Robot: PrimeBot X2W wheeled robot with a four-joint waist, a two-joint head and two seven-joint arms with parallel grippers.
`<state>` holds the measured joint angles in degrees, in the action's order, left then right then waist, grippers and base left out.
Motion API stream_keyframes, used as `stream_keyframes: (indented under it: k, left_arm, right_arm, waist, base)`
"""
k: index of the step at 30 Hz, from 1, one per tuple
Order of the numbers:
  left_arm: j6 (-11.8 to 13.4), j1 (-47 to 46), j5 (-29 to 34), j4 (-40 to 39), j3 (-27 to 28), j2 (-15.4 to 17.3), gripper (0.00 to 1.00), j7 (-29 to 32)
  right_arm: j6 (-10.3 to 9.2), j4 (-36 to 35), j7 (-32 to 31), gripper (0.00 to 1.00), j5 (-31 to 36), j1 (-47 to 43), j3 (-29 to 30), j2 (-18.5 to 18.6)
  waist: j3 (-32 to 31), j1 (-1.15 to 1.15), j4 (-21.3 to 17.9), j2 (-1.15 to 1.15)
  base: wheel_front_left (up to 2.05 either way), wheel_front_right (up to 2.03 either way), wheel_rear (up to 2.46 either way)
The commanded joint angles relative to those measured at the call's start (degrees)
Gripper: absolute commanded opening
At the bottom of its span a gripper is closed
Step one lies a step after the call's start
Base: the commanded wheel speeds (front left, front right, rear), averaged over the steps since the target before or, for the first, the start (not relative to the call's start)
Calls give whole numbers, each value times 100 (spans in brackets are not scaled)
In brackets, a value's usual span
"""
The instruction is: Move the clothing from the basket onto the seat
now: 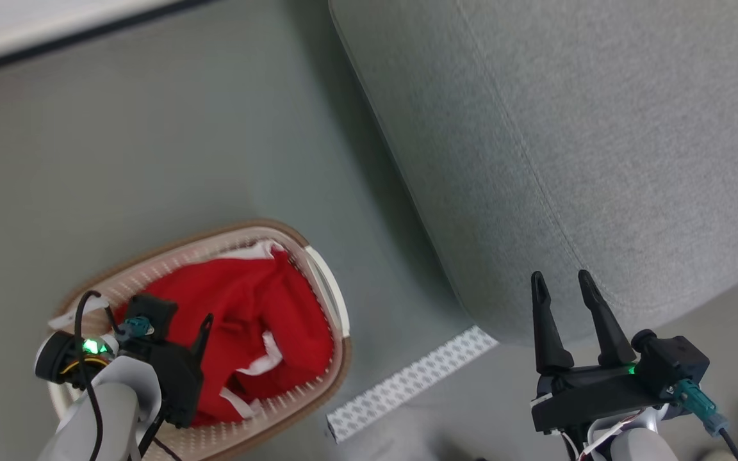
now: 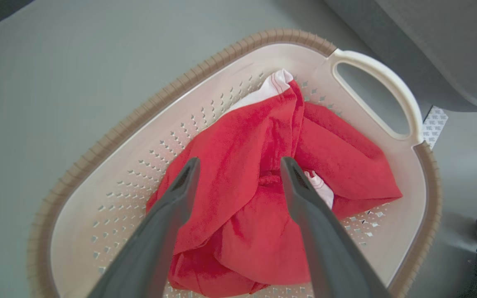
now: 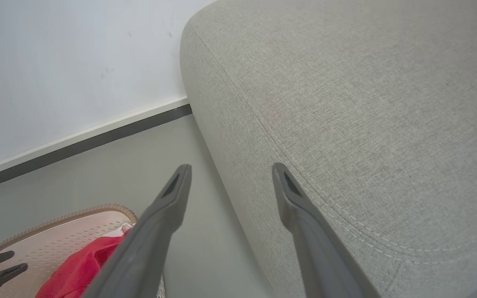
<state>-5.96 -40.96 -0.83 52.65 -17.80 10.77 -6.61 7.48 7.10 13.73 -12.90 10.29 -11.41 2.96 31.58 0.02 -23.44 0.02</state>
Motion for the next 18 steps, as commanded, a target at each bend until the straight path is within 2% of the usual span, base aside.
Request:
stream_keyframes:
  k: [1, 5, 8, 13, 18]
  left_arm:
    - [-17, -100, 28, 103, -33, 87, 100, 26]
    - [-33, -336, 50, 362, -138, -15, 100, 64]
    - [69, -501, 118, 548, -219, -25, 100, 73]
    - [612, -771, 258, 811, -237, 17, 100, 48]
    - [935, -1000, 307, 1042, -278, 60, 100, 27]
  right_arm:
    - [2, -19, 59, 100, -67, 78, -50, -29]
    - [2, -137, 108, 100, -161, 5, -86, -30]
    - [2, -191, 133, 100, -214, -107, -114, -28]
    - [2, -339, 142, 100, -274, -263, -120, -25]
    - [2, -505, 144, 100, -336, -507, -103, -24]
  waist:
    - [1004, -2, -553, -2]
    - [1282, -2, -493, -2]
    - [1405, -2, -466, -2]
    - [1503, -2, -449, -2]
    - [1569, -2, -454, -2]
  base:
    - [0, 0, 0]
    - [0, 0, 0]
    - [0, 0, 0]
    - [0, 0, 0]
    - [0, 0, 0]
